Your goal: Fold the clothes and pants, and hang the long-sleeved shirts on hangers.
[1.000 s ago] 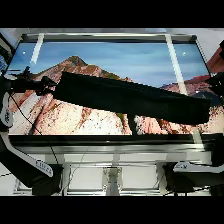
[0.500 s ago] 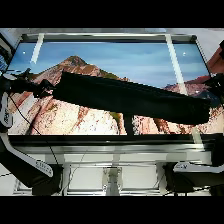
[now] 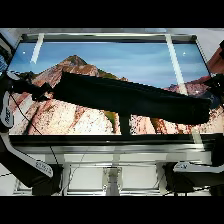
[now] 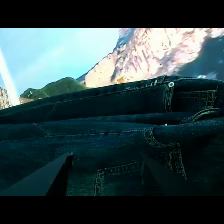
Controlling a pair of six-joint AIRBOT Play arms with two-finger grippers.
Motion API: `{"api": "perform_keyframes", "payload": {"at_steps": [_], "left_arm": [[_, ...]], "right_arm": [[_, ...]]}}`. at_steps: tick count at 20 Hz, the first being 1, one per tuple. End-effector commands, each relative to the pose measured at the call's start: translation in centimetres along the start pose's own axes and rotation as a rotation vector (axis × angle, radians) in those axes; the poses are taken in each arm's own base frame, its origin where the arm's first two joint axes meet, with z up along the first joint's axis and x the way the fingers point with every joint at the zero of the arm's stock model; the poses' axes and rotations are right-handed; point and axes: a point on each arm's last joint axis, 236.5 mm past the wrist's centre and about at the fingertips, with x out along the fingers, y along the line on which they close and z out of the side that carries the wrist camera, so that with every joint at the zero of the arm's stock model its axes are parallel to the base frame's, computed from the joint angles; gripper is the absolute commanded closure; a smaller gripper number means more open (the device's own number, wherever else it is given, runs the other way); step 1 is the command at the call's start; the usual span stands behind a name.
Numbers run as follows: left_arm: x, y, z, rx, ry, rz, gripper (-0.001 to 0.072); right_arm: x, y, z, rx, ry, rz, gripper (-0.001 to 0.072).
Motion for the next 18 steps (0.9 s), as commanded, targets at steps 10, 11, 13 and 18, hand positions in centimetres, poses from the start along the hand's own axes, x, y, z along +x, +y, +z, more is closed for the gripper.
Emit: {"api": "perform_keyframes", "payload": {"at_steps": [10, 11, 13, 18], "left_arm": [[1.9, -2.3, -0.4, -0.006, 0.026, -0.065, 0.008], [2.4, -2.6, -0.6, 0.001, 0.035, -0.065, 0.008], [2.8, -2.9, -0.8, 0.003, 0.045, -0.065, 0.0118], [1.0, -3.5, -0.4, 0.006, 0.014, -0.068, 0.0686]], "right_arm": [[0.0, 0.0, 0.0, -0.003, 0.002, 0.001, 0.0231], [0.0, 0.0, 0.0, -0.003, 0.002, 0.001, 0.0231], [0.0, 0.0, 0.0, -0.007, 0.001, 0.0, 0.0231], [0.0, 0.0, -0.1, -0.008, 0.002, 0.0, 0.0232]]}}
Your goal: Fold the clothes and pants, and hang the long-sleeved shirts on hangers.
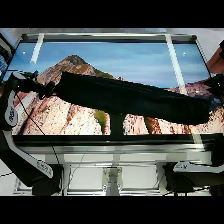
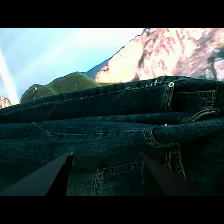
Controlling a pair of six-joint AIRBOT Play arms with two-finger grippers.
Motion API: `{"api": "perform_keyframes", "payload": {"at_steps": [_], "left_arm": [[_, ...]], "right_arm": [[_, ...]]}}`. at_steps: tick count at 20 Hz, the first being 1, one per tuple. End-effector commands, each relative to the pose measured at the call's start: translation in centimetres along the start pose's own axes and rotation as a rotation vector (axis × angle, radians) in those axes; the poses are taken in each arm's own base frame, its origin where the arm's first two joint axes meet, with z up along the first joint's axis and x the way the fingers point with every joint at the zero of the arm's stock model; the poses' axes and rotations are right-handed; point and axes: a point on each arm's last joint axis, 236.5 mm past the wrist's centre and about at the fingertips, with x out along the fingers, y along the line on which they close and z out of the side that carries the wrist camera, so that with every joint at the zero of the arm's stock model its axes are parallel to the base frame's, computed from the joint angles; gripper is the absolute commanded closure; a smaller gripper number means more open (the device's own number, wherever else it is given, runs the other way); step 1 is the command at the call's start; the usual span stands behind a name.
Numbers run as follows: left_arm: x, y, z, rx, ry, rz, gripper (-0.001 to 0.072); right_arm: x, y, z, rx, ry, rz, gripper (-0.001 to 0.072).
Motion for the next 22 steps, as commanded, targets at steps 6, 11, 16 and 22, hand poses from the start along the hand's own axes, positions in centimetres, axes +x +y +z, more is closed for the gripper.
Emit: {"api": "perform_keyframes", "payload": {"at_steps": [6, 11, 16, 22], "left_arm": [[-11.3, -5.7, 2.5, 0.112, -0.207, -0.003, 0.0686], [-16.7, -10.8, -2.2, 0.291, -0.076, 0.015, 0.0686], [-15.5, -18.4, -5.6, 0.507, -0.016, -0.009, 0.0686], [-6.5, -29.0, -16.1, 0.819, 0.206, -0.05, 0.0686]], "right_arm": [[0.1, 0.6, -1.5, -0.005, 0.063, 0.018, 0.0233], [1.8, 4.1, -3.0, -0.077, 0.125, 0.052, 0.0233], [4.2, 9.4, -5.6, -0.193, 0.204, 0.1, 0.0233], [5.6, 12.5, -7.7, -0.271, 0.261, 0.118, 0.0233]]}}
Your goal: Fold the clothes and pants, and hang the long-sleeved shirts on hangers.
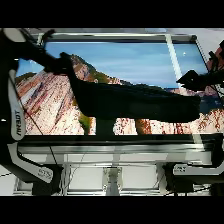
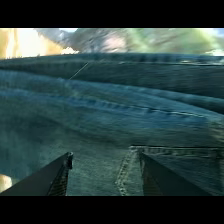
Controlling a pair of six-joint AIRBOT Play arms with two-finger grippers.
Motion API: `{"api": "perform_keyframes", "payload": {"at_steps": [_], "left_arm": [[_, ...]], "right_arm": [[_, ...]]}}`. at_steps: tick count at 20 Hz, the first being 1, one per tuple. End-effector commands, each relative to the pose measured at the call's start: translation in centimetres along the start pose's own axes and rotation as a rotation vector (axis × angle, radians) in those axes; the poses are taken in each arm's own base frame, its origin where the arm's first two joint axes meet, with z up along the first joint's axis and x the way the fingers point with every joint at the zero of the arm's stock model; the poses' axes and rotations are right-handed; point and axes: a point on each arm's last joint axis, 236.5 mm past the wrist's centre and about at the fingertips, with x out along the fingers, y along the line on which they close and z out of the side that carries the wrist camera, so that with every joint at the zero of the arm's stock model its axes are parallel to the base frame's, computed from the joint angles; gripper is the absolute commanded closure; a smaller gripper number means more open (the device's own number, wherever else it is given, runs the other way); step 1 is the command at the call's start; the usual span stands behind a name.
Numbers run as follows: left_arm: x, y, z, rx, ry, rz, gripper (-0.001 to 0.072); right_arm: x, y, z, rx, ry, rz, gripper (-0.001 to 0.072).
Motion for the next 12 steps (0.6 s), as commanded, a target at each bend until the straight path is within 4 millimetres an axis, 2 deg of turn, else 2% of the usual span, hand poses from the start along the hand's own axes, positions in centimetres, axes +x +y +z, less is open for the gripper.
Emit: {"api": "perform_keyframes", "payload": {"at_steps": [1, 4, 6, 8, 11, 12], "left_arm": [[6.0, -8.2, -1.3, 0.193, 0.106, -0.022, 0.0686], [11.3, -14.9, -2.1, 0.331, 0.119, -0.067, 0.0686], [14.6, -18.0, -2.3, 0.378, 0.107, -0.094, 0.0686], [17.6, -19.2, -2.8, 0.39, 0.122, -0.108, 0.0686], [21.2, -19.4, -4.5, 0.357, 0.202, -0.161, 0.0662], [22.1, -19.7, -5.0, 0.34, 0.224, -0.189, 0.0566]], "right_arm": [[0.8, 1.2, -0.6, -0.021, 0.031, 0.005, 0.0233], [0.6, 0.4, -1.6, -0.02, 0.071, -0.023, 0.0232], [0.5, -0.3, -2.4, -0.026, 0.105, -0.05, 0.0232], [0.4, -0.5, -2.8, -0.028, 0.124, -0.058, 0.0232], [0.4, -0.4, -3.1, -0.028, 0.136, -0.054, 0.0231], [0.4, -0.3, -3.2, -0.028, 0.14, -0.052, 0.0231]]}}
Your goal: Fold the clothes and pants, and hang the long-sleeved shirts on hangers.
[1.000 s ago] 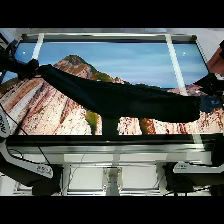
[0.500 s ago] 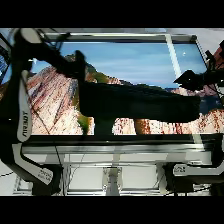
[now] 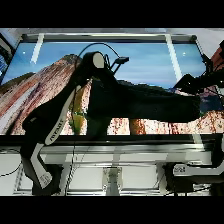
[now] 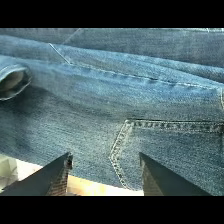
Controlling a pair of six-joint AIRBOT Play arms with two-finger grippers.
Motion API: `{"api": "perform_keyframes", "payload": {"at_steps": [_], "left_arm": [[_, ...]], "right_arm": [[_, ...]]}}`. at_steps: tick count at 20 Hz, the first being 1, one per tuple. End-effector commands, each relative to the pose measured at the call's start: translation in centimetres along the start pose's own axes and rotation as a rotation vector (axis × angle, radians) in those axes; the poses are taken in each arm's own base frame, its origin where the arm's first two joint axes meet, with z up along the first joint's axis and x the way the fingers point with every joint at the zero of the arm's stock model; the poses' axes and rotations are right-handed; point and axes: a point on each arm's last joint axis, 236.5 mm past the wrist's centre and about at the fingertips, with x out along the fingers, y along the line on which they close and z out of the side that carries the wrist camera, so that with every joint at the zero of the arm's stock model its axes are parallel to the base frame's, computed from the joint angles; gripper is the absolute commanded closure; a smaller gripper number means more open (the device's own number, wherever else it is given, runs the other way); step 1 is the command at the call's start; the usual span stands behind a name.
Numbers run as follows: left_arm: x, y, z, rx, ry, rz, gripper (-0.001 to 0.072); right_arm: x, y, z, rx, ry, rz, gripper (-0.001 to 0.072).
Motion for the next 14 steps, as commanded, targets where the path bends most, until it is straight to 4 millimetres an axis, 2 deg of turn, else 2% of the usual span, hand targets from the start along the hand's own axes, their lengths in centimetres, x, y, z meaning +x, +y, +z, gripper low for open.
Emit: {"api": "perform_keyframes", "payload": {"at_steps": [1, 2, 6, 8, 9, 11, 14], "left_arm": [[4.1, -2.0, -0.2, -0.026, 0.037, -0.11, 0.0487], [4.5, -2.7, -0.2, -0.038, 0.039, -0.151, 0.0405], [3.2, -5.8, 0.9, -0.001, -0.012, -0.317, 0.0404], [1.9, -5.3, 1.8, -0.035, -0.05, -0.365, 0.0404], [1.2, -4.1, 2.1, -0.056, -0.066, -0.361, 0.0404], [-1.1, -0.5, 2.7, -0.137, -0.102, -0.34, 0.0404], [-5.6, 6.5, 2.1, -0.309, -0.146, -0.311, 0.0404]], "right_arm": [[0.0, 0.0, -0.6, -0.002, 0.027, -0.002, 0.0231], [0.0, 0.0, -0.6, -0.002, 0.027, -0.001, 0.0231], [0.0, 0.1, -0.6, -0.001, 0.027, 0.0, 0.0231], [0.0, 0.2, -0.7, -0.002, 0.029, 0.005, 0.0231], [0.1, 0.4, -0.8, -0.007, 0.035, 0.006, 0.0231], [0.5, 1.1, -1.1, -0.03, 0.05, 0.012, 0.0231], [1.4, 2.7, -1.1, -0.092, 0.059, 0.018, 0.0231]]}}
